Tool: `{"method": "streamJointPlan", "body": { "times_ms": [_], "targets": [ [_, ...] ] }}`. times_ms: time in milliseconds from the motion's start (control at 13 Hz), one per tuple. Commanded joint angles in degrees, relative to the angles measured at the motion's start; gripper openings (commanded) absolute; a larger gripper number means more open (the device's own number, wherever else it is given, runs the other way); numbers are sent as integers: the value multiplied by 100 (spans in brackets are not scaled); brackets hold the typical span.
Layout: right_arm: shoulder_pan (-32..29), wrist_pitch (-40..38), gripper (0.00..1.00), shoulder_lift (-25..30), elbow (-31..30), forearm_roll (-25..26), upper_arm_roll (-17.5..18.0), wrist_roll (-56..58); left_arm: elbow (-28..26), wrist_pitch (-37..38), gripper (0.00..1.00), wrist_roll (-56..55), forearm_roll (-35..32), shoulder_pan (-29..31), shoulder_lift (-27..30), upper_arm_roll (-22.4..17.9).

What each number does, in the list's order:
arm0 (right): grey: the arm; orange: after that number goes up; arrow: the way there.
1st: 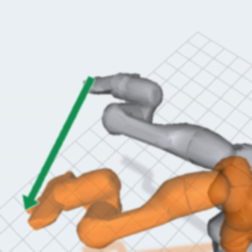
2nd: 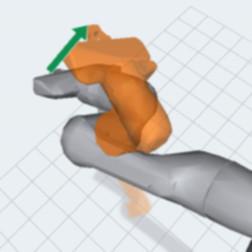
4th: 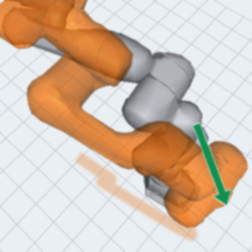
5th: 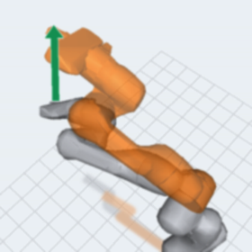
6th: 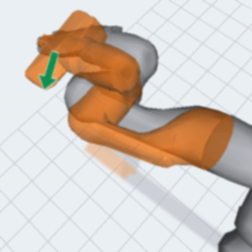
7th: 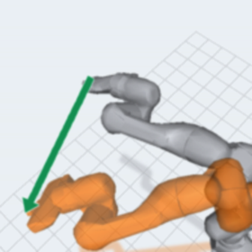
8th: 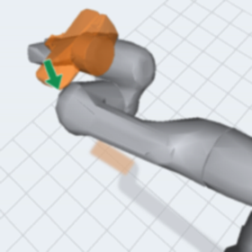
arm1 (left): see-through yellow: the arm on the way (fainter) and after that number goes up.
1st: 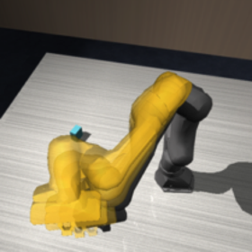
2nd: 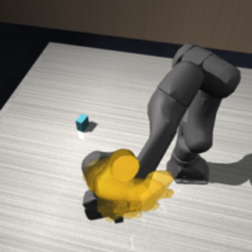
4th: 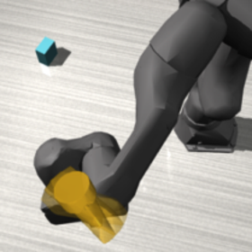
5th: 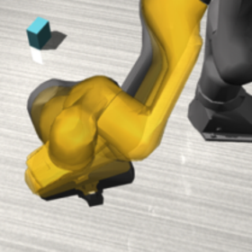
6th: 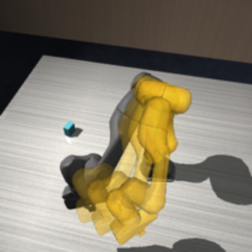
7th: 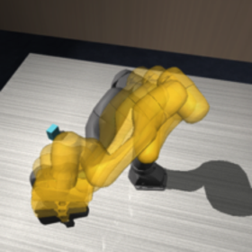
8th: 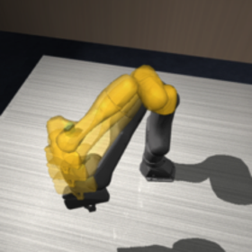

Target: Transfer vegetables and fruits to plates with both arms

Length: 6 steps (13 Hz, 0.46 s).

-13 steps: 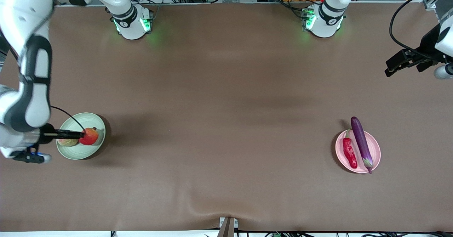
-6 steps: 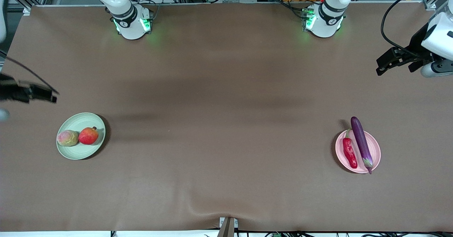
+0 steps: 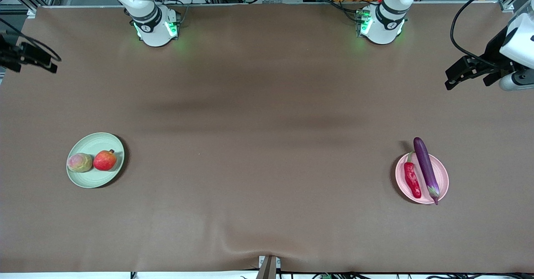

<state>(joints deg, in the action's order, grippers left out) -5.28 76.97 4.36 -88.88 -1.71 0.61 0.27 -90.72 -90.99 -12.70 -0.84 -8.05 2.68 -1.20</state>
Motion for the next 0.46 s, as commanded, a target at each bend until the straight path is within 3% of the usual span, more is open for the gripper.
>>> {"method": "streamJointPlan", "body": {
  "times_ms": [0,385],
  "targets": [
    [149,-183,100,118,2,119,1,-395,107,-41,100,83,102,23,-39,-12],
    [185,-121,100,-75,248,127,-131,-290,107,-42,100,83,102,32,-39,-12]
  ]
}}
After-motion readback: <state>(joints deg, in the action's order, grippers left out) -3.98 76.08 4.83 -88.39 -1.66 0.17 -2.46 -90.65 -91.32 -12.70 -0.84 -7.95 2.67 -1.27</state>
